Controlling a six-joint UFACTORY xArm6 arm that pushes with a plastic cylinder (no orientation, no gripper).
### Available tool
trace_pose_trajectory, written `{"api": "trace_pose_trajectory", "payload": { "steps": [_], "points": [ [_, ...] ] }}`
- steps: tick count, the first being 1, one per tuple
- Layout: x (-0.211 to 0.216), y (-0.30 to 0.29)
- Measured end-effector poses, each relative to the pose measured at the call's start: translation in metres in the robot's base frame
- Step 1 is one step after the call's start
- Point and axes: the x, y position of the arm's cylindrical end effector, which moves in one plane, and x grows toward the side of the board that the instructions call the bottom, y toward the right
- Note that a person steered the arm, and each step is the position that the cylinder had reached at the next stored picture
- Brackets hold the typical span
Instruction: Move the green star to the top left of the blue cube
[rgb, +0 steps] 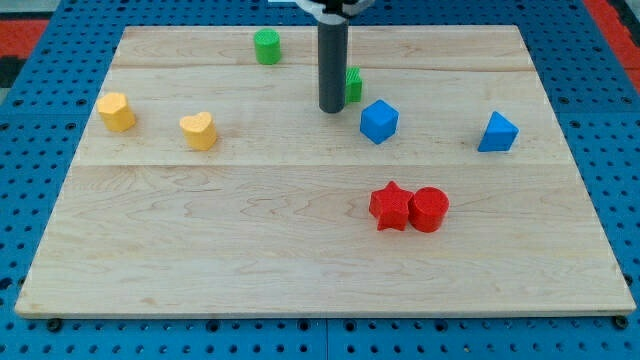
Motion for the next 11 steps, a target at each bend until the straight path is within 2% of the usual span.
{"api": "trace_pose_trajectory", "payload": {
  "steps": [1,2,3,4,5,6,7,8,9,11],
  "points": [
    [0.013,0.0],
    [0.017,0.07],
    [0.027,0.1],
    [0.03,0.067],
    [0.026,0.006],
    [-0.021,-0.047],
    [-0.074,-0.063],
    [-0.05,-0.002],
    [-0.044,0.064],
    [-0.052,0.072]
  ]
}}
